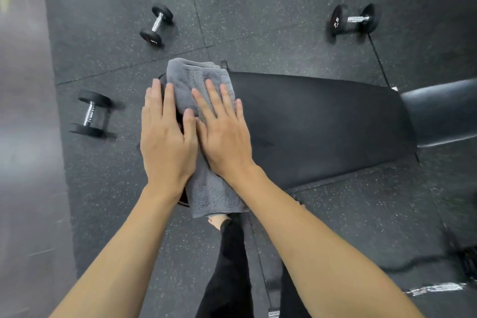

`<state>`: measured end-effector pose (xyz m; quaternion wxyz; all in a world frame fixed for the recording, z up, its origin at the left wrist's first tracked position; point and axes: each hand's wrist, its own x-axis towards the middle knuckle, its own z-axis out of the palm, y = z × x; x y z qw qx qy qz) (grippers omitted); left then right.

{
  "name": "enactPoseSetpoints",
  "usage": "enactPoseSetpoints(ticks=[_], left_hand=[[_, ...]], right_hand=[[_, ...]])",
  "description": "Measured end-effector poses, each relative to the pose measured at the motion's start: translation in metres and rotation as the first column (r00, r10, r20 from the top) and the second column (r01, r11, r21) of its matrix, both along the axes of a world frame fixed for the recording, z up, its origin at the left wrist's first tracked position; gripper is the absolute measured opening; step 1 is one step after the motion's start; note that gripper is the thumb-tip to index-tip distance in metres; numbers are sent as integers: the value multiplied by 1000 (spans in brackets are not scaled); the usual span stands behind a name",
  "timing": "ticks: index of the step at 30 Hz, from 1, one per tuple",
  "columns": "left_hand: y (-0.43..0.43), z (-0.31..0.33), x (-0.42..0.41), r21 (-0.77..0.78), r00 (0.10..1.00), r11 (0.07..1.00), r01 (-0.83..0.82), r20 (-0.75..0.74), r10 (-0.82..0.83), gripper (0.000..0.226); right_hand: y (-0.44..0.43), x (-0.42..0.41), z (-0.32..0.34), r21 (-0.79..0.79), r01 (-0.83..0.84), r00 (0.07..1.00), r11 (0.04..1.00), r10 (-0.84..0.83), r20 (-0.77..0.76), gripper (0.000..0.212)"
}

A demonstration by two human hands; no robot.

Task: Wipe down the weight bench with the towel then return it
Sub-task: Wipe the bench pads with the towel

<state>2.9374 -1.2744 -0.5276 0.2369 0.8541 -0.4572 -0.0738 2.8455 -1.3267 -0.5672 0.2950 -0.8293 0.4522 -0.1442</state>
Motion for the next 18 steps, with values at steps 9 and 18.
enactPoseSetpoints(ticks=[9, 18], left_hand=[[-11, -14, -21, 336, 862, 935, 115, 435, -262, 55], [-15, -20, -25, 399, 817, 913, 88, 496, -295, 58]], right_hand=[[-82, -161, -77, 184, 192, 980, 964, -178, -94, 53], [-36, -59, -38, -12, -73, 987, 997, 74, 145, 56]])
